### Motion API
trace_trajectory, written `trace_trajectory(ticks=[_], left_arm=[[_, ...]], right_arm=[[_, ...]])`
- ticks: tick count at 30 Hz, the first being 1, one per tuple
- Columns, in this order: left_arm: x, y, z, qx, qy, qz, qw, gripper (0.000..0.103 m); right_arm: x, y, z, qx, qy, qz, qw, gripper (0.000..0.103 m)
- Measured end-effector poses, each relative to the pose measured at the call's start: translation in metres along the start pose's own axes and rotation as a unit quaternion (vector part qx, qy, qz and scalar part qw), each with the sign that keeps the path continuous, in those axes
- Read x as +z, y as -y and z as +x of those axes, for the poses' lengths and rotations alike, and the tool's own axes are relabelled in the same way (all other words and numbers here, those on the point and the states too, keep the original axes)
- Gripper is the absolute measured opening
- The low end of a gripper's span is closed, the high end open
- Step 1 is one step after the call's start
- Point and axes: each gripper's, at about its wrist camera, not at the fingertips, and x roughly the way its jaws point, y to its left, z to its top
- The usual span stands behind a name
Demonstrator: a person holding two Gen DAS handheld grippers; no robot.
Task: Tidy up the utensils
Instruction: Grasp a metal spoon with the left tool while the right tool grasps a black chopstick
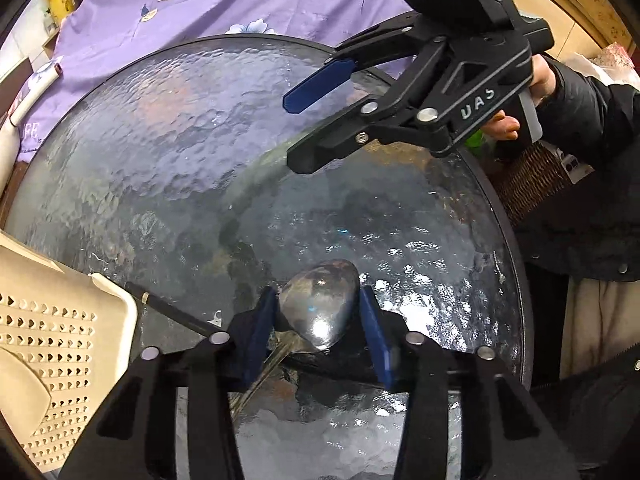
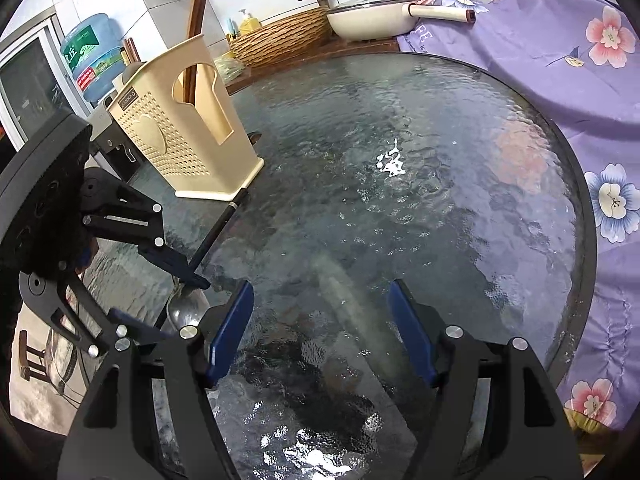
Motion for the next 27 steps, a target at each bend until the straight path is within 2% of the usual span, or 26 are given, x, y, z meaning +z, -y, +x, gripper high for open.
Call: trace_trajectory(ticks=[7,10,12,15,17,20,21,23,25,27], left_arm=[[-0.007,0.006,-0.005,0.033,0.020,-0.018,0.9991,0.039],[-0.011,0.006,-0.014,0.054,0.041,-0.060,0.9959,0.038],[-0.016,0.004,-0.031,0.066,0.072,-0.098,0.9904,0.038],[-0.029,0.002,-0.061,0.069,0.128,-0.151,0.9778,0.038],[-0.042,0.001,-0.080,0.077,0.161,-0.184,0.9665,0.038],[-0.066,-0.007,-0.100,0.091,0.188,-0.259,0.9431,0.036],[-0.074,-0.012,-0.105,0.092,0.194,-0.281,0.9354,0.035],[-0.092,-0.015,-0.119,0.107,0.214,-0.310,0.9203,0.008],[-0.105,-0.018,-0.129,0.117,0.222,-0.328,0.9107,0.005],[-0.114,-0.020,-0.132,0.123,0.224,-0.340,0.9052,0.005]], right_arm=[[-0.001,0.000,-0.002,-0.004,0.002,0.008,1.000,0.070],[0.000,-0.004,-0.004,-0.002,0.004,0.007,1.000,0.070],[0.003,-0.009,-0.004,-0.001,0.006,0.006,1.000,0.070],[0.009,-0.018,-0.002,0.002,0.003,0.007,1.000,0.070],[0.015,-0.030,0.003,-0.001,-0.002,0.004,1.000,0.070],[0.026,-0.052,0.012,-0.005,-0.012,-0.006,1.000,0.070],[0.030,-0.061,0.018,-0.009,-0.020,-0.009,1.000,0.067],[0.034,-0.072,0.029,-0.004,-0.030,-0.003,1.000,0.059],[0.039,-0.084,0.041,-0.003,-0.042,0.000,0.999,0.055],[0.042,-0.101,0.057,-0.022,-0.055,-0.019,0.998,0.052]])
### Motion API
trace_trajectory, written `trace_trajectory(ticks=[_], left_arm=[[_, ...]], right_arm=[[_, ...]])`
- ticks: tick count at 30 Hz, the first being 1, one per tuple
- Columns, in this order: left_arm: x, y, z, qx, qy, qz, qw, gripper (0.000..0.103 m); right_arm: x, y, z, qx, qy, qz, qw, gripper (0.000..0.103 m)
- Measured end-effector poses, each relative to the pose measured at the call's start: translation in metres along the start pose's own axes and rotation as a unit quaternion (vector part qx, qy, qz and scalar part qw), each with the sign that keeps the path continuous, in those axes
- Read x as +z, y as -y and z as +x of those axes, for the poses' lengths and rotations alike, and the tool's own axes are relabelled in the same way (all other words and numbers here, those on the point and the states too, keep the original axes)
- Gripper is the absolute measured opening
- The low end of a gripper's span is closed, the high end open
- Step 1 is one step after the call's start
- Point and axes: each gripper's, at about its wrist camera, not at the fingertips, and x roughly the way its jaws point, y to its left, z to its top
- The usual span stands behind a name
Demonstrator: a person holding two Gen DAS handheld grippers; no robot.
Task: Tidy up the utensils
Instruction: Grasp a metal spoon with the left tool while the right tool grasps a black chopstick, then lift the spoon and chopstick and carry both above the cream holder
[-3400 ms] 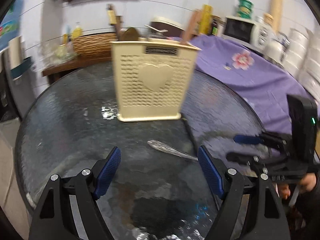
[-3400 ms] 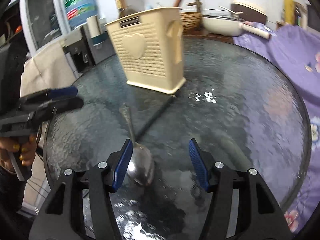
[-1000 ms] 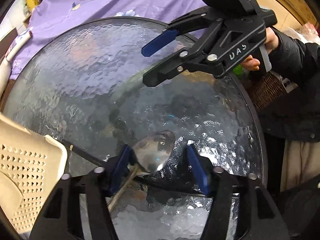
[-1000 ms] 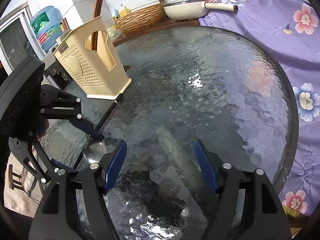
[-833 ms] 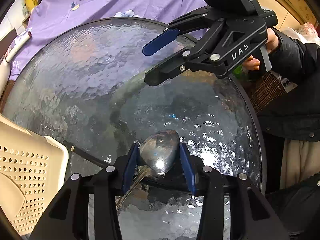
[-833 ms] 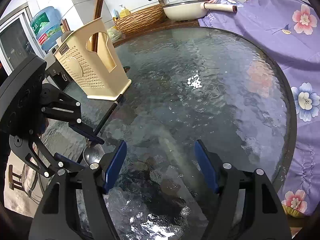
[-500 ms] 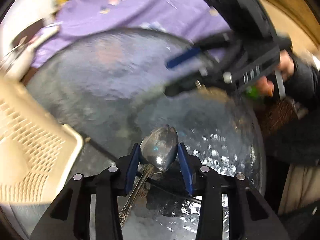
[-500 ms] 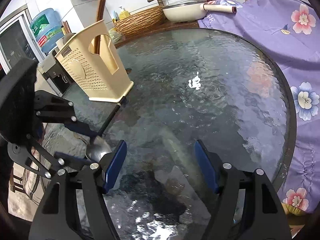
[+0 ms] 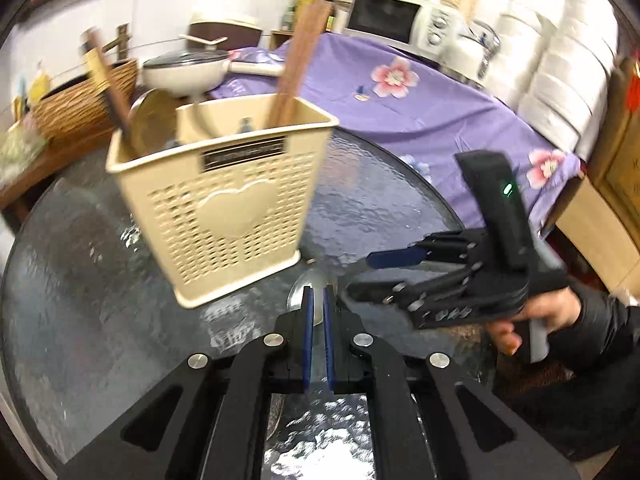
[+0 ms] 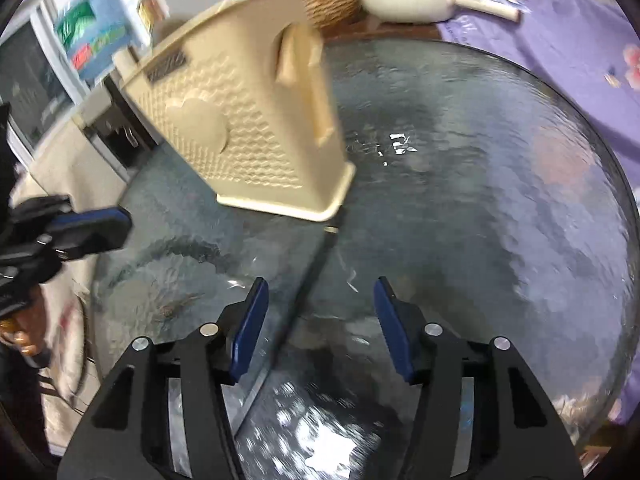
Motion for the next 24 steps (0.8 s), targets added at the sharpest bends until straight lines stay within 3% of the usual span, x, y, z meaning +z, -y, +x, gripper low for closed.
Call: trace_trajectory(ticks=[2,9,16,21,23,24], left_arm=[[-0.006,-0.008,0.000,0.022,-0.002,-0.006,0.9997,0.005],[-0.024,-0.024,0.002,0.042,-0.014,-0.004,0.9990,0.006],[-0.028,-0.030,0.005,0.041,-0.008,-0.019,0.9990,0.019],[-0.030,-0.025,0.013,0.047,-0.015,-0.019,0.9986,0.022],[-0.030,-0.022,0.017,0.050,-0.019,-0.017,0.9985,0.027],[-0.030,-0.019,0.020,0.052,-0.020,-0.014,0.9983,0.035]], right_arm=[[0.004,-0.012,0.013,-0.046,-0.003,-0.013,0.999,0.046],[0.003,-0.009,0.020,-0.075,-0.010,-0.003,0.997,0.041],[0.002,-0.025,0.029,-0.121,-0.013,-0.046,0.992,0.027],[0.004,-0.023,0.029,-0.119,-0.015,-0.049,0.992,0.014],[0.005,-0.019,0.027,-0.114,-0.015,-0.048,0.992,0.010],[0.007,-0.014,0.027,-0.110,-0.015,-0.045,0.993,0.008]])
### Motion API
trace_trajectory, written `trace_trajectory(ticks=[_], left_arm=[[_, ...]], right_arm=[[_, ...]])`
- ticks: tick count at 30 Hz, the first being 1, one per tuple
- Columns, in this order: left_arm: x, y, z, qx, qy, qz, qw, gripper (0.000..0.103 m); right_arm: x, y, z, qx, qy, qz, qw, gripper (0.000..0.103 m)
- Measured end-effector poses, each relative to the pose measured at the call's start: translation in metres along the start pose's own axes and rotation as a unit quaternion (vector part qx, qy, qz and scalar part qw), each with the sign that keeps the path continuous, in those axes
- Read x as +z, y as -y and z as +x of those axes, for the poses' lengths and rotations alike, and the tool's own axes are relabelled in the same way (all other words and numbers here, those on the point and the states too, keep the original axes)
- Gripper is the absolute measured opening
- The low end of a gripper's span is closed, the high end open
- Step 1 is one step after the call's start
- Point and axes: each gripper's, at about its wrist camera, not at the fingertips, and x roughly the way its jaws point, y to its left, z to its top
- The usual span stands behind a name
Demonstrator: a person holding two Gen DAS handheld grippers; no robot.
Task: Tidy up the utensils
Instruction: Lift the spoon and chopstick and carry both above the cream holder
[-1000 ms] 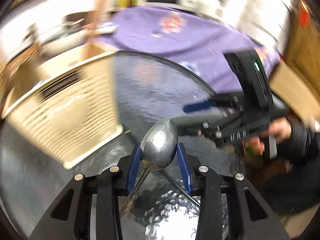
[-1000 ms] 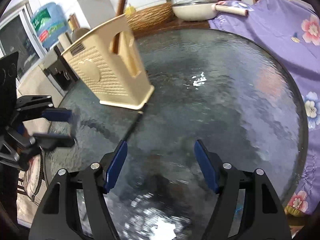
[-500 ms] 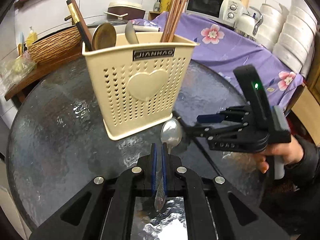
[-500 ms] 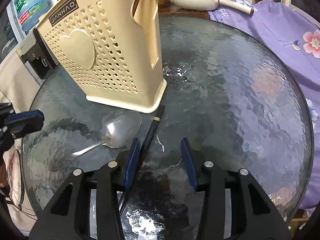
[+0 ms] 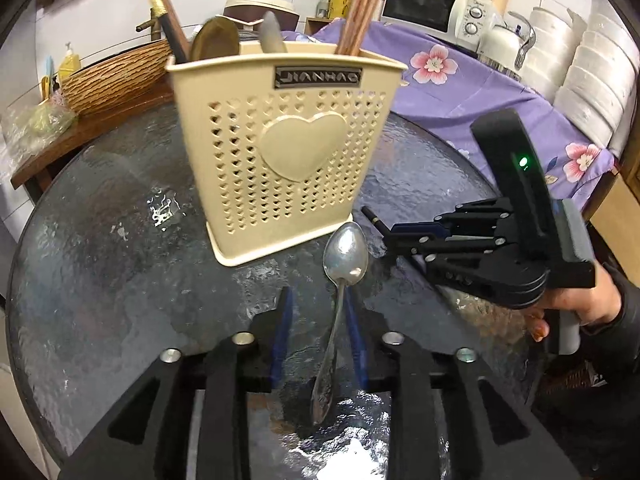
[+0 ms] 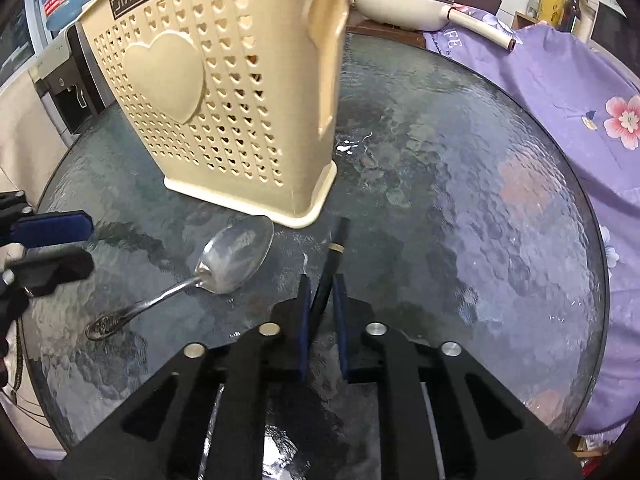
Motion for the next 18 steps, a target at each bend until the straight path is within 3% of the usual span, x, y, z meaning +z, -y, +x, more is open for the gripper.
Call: trace_trajectory(ticks=[1,6,10,14,18], left_arm=[[0.000,0.003,0.003,0.001,0.000,0.002,1.0000,0.042],[0.004,0.020,0.018,0.009,-0.008,0.013,0.9998,0.056],[0.011,0.038,0.034,0.025,-0.013,0.035,0.9990,0.066],[0.020,0.053,0.056,0.053,-0.024,0.067,0.9961,0.068],[0.028,0.053,0.073,0.055,-0.040,0.069,0.9953,0.068]], right_arm=[[0.002,0.006,0.001,0.008,0.000,0.006,1.000,0.008],[-0.005,0.042,-0.003,0.071,-0.004,0.066,0.995,0.008],[-0.010,0.056,-0.006,0.082,0.001,0.079,0.993,0.008],[-0.011,0.062,-0.009,0.099,0.008,0.089,0.991,0.008],[-0.010,0.063,-0.015,0.111,0.017,0.089,0.990,0.008]])
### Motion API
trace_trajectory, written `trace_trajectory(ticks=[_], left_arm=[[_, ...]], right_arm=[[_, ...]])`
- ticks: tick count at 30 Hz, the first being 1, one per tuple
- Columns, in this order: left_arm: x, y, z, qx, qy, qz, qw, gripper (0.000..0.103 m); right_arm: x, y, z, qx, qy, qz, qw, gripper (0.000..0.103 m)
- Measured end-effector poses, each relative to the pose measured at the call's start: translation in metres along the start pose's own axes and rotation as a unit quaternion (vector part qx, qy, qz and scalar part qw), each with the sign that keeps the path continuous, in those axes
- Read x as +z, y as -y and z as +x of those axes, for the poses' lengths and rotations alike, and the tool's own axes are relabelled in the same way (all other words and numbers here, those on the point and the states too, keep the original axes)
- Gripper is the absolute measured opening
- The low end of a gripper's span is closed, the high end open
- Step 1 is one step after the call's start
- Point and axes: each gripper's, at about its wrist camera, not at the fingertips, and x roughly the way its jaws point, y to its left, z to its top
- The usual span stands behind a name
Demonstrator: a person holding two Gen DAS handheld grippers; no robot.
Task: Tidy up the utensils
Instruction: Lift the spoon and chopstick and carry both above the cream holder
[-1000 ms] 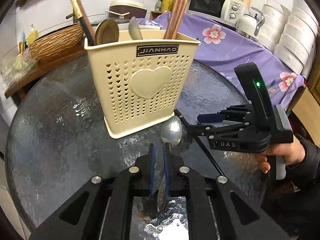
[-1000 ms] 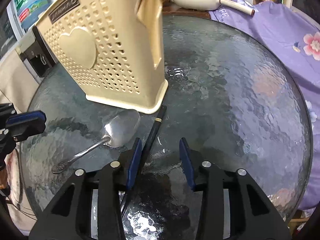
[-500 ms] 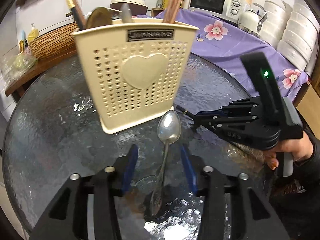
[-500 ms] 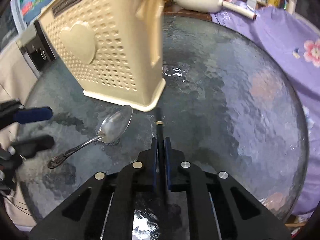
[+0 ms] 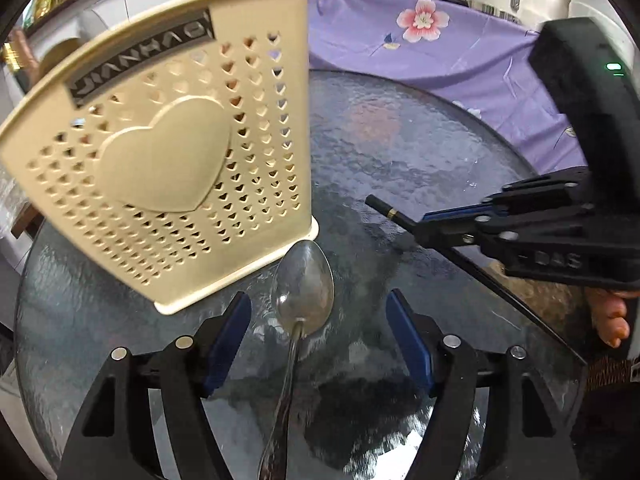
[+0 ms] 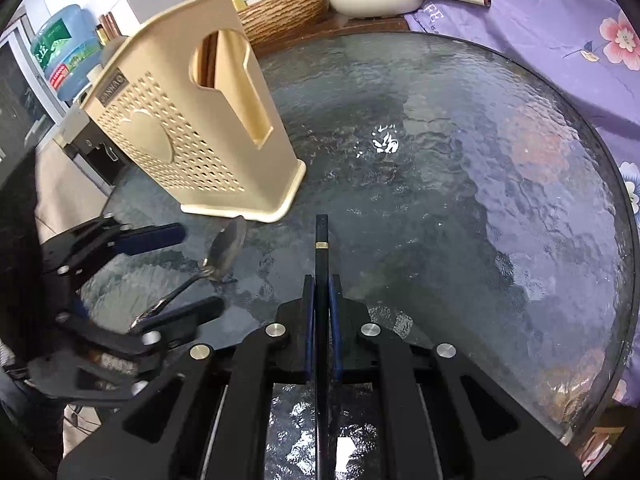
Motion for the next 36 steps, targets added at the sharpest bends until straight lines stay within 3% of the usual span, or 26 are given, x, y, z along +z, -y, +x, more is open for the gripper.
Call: trace_trajectory(ticks=[3,7,14,17,22,28,36], left_arm=[[0.003,-0.007,0.012,-0.011,-0.019,-0.015,0.9997,0.066],[0.004,-0.015,0.022,-0.023,-0.037,-0.019,0.9989,0.051],[0.008,-0.023,0.026,-0.022,-0.040,-0.009,0.9989,0.046],[0.011,-0.023,0.027,-0.022,-0.036,-0.004,0.9991,0.037],[0.013,-0.019,0.023,-0.013,-0.031,-0.004,0.9994,0.036],[0.014,-0.011,-0.006,-0.007,0.018,-0.029,0.9994,0.036],[0.017,-0.021,-0.082,-0.010,0.113,-0.075,0.9908,0.036]], right_arm=[[-0.002,-0.003,-0.004,0.010,0.004,-0.002,1.000,0.008],[-0.002,-0.005,-0.007,0.018,0.009,-0.007,1.000,0.008],[-0.006,-0.008,-0.010,0.019,0.014,-0.008,1.000,0.008],[-0.006,-0.006,-0.010,0.020,0.016,-0.008,1.000,0.008],[-0.006,-0.007,-0.014,0.022,0.027,-0.007,0.999,0.008],[0.000,-0.007,-0.037,0.054,0.061,-0.001,0.997,0.008],[0.010,-0.024,-0.085,0.076,0.116,-0.022,0.990,0.008]])
